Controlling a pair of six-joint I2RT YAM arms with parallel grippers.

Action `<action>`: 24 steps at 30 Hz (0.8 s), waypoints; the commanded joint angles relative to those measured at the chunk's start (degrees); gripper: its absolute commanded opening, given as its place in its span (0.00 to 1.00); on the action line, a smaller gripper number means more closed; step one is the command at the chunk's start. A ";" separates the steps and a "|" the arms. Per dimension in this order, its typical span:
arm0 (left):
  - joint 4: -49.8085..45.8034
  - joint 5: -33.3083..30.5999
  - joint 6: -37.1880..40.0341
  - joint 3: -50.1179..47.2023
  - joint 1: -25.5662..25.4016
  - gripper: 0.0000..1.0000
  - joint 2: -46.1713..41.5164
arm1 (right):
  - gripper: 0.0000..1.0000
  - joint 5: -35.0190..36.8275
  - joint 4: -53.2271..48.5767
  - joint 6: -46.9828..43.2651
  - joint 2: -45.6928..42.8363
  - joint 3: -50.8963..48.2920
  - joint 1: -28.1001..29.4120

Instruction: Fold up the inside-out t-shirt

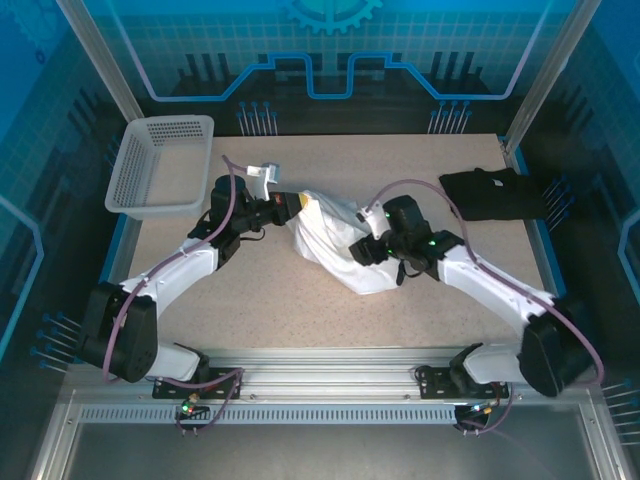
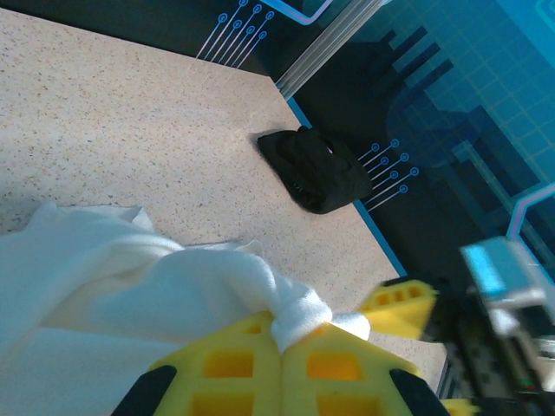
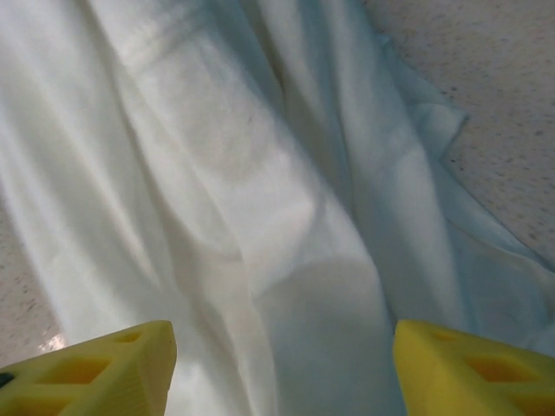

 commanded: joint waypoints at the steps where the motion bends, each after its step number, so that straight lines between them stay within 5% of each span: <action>1: 0.90 1.46 1.62 -0.12 -0.54 0.00 -2.41 | 0.64 -2.23 6.36 -1.84 7.28 3.76 0.50; 6: -0.32 -2.20 1.39 -0.96 -0.61 0.00 -3.34 | 0.05 -5.45 2.88 -1.76 11.77 10.05 -0.57; 7: -1.16 -4.13 1.42 -1.10 -0.61 0.00 -3.62 | 0.00 -7.26 1.30 -1.83 10.13 10.70 -1.18; 13: -13.18 -23.20 3.81 1.25 -0.61 0.01 -2.13 | 0.00 -35.31 0.56 11.07 -2.92 9.35 -9.44; 14: -16.19 -26.19 4.00 2.41 -0.65 0.09 -1.53 | 0.00 -37.77 2.27 14.15 -4.25 8.37 -9.86; 18: -21.64 -31.57 4.76 3.44 -2.25 0.36 -3.43 | 0.00 -41.78 10.26 25.43 -6.51 5.30 -10.32; 24: -24.41 -33.53 4.71 -2.25 -10.35 0.63 -16.32 | 0.00 -40.06 12.73 31.09 -6.34 5.23 -10.85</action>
